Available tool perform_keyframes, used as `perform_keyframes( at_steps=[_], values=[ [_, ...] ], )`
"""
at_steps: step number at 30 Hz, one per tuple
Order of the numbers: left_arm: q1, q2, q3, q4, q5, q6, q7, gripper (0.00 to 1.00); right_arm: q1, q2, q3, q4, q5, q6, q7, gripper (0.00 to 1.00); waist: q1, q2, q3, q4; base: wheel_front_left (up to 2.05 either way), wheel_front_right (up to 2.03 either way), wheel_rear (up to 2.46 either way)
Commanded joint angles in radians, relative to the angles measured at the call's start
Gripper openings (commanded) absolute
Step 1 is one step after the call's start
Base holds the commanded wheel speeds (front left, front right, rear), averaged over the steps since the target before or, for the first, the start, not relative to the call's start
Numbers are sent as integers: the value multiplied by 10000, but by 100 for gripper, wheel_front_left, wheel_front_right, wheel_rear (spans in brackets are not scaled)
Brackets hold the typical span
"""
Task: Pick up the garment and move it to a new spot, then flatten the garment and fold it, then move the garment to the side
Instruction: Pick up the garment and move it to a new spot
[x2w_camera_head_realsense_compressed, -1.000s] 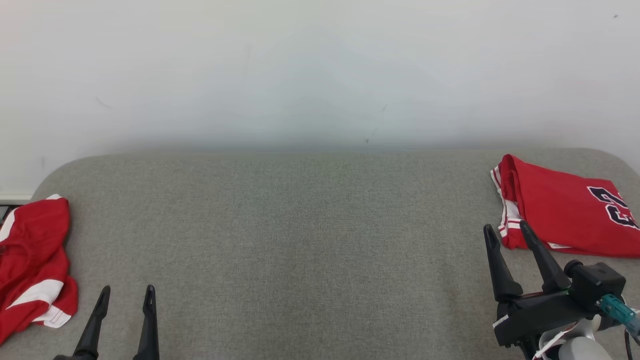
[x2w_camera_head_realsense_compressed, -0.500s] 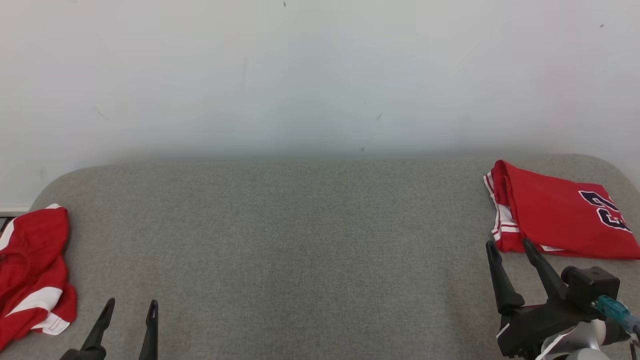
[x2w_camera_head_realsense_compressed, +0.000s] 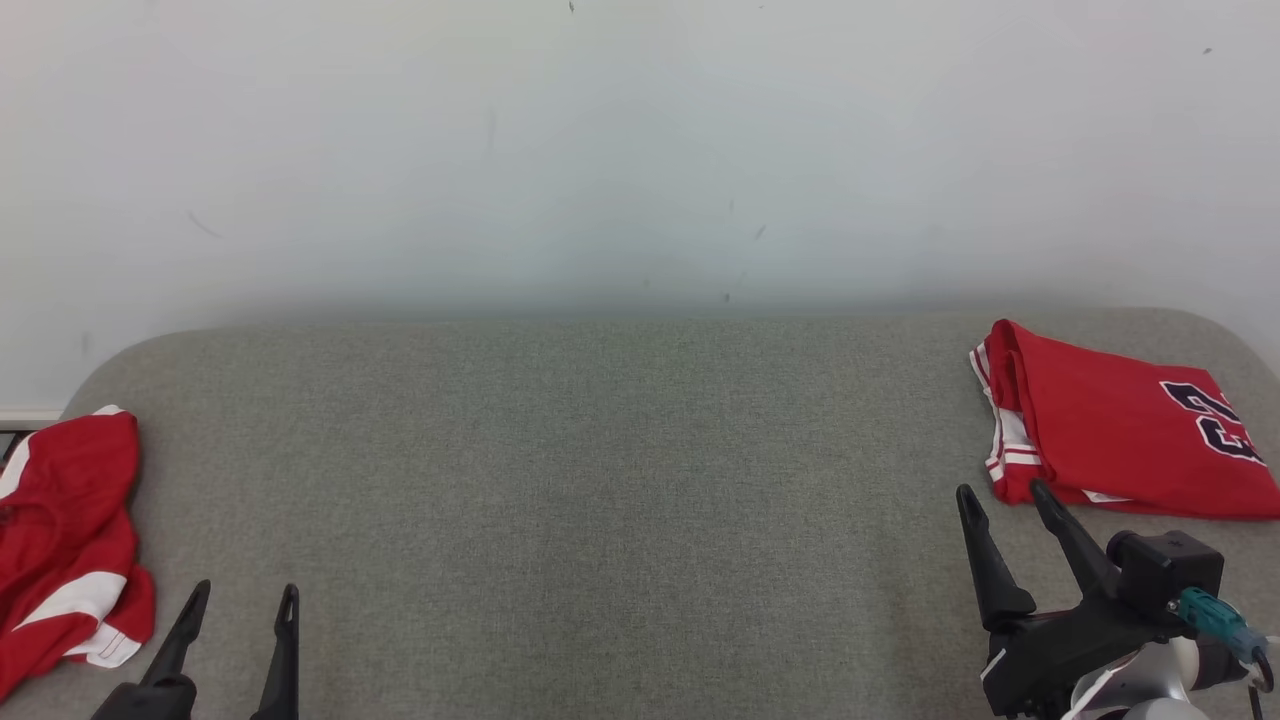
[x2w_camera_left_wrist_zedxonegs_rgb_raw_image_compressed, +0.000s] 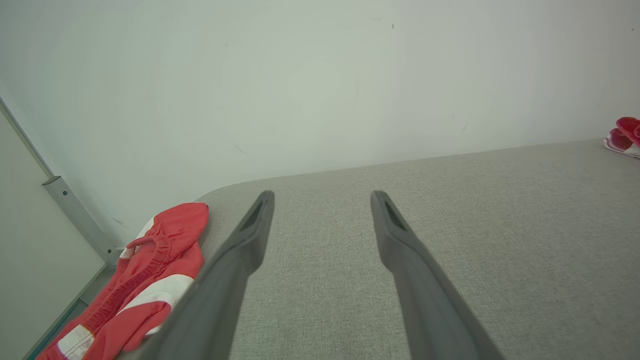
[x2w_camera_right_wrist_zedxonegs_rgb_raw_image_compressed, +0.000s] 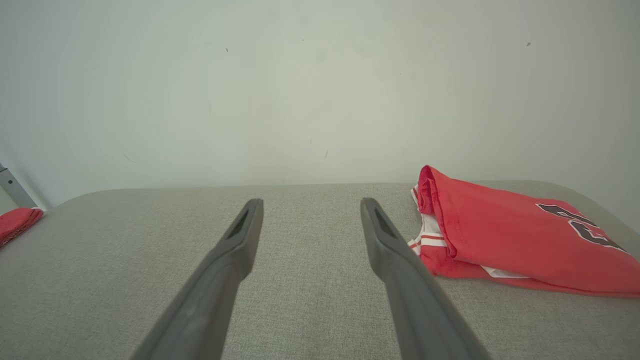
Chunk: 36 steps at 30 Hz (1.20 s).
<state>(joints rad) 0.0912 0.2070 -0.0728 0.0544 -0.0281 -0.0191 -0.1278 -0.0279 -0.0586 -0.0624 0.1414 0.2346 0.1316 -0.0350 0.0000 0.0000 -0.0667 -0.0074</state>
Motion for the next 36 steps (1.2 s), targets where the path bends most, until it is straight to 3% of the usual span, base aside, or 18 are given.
perform_keyframes(
  at_steps=[1, 13, 36],
  values=[
    [-79, 95, 19, -51, 37, 23, -21, 100, 56, 19, -26, -37, -75, -20, 8, 100, 0, 0, 7, -3, 0, 0, 0],
    [-161, 190, 121, -240, 7, 327, -54, 100, 129, 57, 23, -139, 71, -20, -114, 100, 0, 0, 19, 419, 0, 0, 0],
    [341, 514, 345, -585, -226, 689, 230, 100, 327, 71, 343, 137, 351, -20, -63, 100, 0, 0, -324, 3609, 0, 0, 0]
  ],
)
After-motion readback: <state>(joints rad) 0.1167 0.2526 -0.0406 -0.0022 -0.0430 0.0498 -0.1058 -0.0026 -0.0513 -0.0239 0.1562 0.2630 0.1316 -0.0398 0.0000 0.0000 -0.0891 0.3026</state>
